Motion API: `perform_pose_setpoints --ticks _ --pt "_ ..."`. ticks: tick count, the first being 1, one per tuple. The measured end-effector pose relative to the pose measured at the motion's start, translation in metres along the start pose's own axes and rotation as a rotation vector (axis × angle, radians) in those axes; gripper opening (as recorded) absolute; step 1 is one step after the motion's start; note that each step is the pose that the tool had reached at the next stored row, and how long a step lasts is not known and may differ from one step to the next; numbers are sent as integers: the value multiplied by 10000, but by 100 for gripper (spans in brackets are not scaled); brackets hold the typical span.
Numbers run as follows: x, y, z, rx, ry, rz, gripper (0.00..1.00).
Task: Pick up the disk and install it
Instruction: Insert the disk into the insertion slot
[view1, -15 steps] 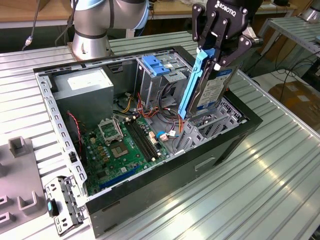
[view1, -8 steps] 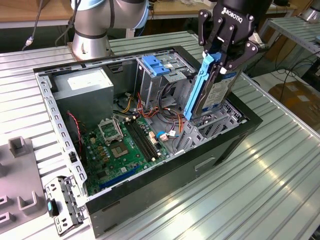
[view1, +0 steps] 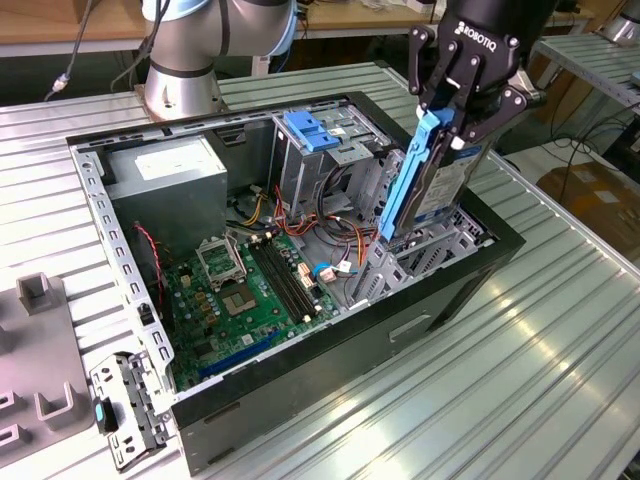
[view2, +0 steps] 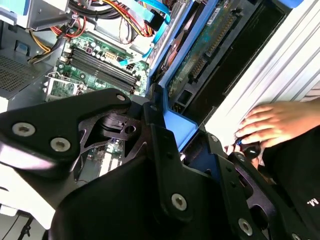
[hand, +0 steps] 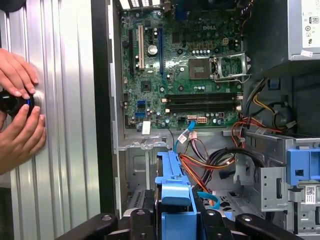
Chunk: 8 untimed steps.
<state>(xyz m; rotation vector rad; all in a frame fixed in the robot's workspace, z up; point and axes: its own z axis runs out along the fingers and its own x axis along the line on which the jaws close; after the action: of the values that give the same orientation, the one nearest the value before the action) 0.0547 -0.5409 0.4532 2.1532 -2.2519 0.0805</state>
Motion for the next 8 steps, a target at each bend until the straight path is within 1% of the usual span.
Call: perform_pose_setpoints --ticks 2,8 --pt "0 0 24 -1 0 18 37" --pt "40 -1 57 -1 -1 16 37"
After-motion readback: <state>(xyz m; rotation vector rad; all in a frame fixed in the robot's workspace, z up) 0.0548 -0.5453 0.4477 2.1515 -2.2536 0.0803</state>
